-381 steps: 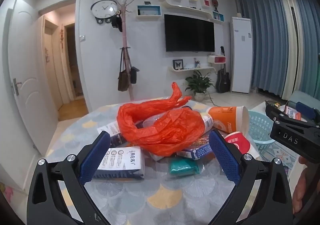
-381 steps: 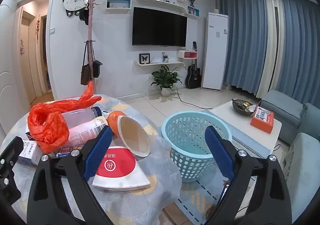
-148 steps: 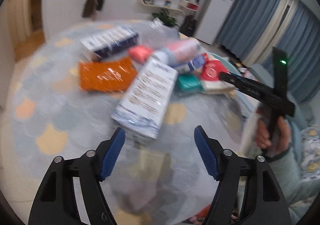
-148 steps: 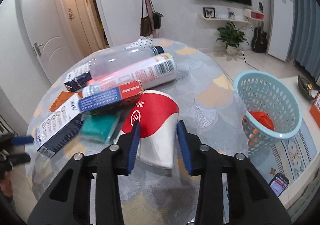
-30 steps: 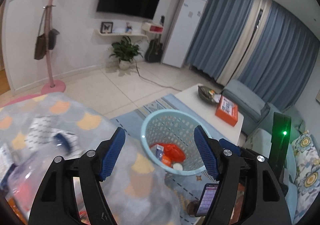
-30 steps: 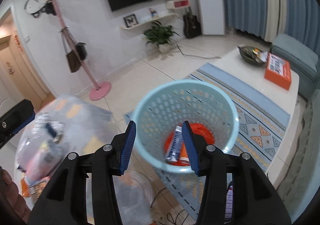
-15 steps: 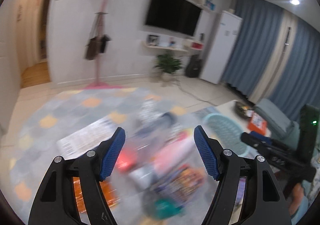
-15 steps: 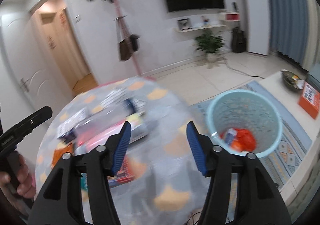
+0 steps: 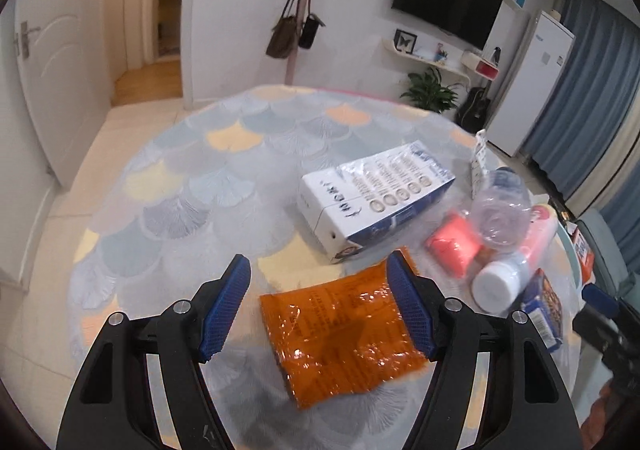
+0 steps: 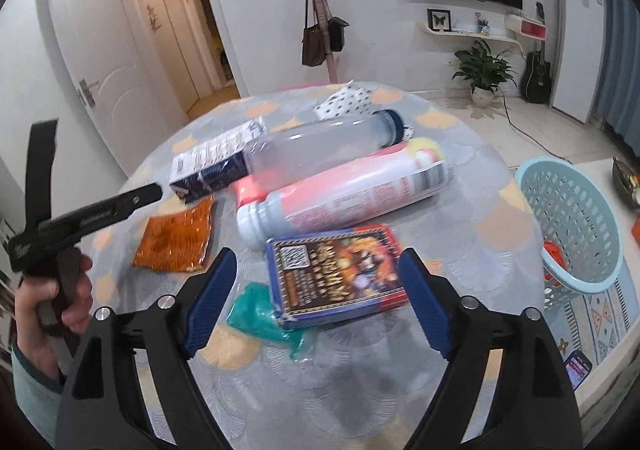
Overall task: Collect trash
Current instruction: 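Return both tools to the table above the remaining trash, then grasp the card box with the right tool while the left tool grasps the orange snack packet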
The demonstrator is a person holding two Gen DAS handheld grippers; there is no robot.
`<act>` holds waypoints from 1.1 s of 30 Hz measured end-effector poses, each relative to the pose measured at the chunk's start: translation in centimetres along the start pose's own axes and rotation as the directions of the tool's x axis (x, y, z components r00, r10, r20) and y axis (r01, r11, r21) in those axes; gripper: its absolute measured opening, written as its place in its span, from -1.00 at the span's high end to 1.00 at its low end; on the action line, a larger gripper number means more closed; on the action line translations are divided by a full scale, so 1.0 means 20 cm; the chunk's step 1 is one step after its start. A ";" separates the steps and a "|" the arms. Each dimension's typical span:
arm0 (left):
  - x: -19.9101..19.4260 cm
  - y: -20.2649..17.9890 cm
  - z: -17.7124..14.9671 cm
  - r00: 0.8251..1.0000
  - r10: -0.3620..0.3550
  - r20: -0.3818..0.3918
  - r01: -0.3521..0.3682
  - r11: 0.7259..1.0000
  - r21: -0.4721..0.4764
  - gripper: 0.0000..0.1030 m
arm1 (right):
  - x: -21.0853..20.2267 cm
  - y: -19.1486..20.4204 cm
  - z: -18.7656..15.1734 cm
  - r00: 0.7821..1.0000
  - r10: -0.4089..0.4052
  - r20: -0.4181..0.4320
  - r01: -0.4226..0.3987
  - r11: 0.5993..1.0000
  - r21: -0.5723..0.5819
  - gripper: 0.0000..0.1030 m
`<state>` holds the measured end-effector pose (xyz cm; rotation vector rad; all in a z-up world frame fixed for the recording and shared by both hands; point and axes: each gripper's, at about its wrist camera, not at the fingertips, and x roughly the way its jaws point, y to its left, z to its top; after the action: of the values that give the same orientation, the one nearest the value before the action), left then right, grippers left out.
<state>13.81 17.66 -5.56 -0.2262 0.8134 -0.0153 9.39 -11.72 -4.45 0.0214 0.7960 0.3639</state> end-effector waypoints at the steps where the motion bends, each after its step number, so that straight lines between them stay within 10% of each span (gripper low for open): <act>1: 0.02 0.01 0.00 1.000 0.004 -0.007 -0.004 1.000 0.000 -0.32 | 0.00 0.01 -0.01 1.000 -0.003 -0.004 0.003 1.000 -0.007 -0.53; 18: -0.04 -0.22 -0.28 0.953 -0.246 -0.180 0.265 0.960 0.094 -0.16 | 0.00 -0.35 -0.13 0.982 -0.169 -0.081 0.174 0.983 0.063 -0.18; 23: -0.06 -0.32 -0.31 0.986 -0.118 -0.118 0.140 0.969 0.203 -0.48 | -0.06 -0.41 -0.09 0.995 -0.086 -0.042 0.092 0.980 0.175 -0.23; 26: -0.03 -0.35 -0.31 0.982 -0.127 -0.137 0.156 0.961 0.227 -0.54 | -0.01 -0.34 -0.08 0.998 -0.033 -0.057 0.044 0.976 0.215 -0.65; 33: -0.01 -0.40 -0.36 0.982 -0.127 -0.139 0.165 0.936 0.311 -0.64 | 0.18 -0.27 -0.06 0.993 0.012 -0.116 0.033 0.924 0.381 -0.69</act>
<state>9.02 8.50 -8.58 0.0241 0.8964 -0.3030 12.58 -15.76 -8.57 0.3658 0.9738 0.1949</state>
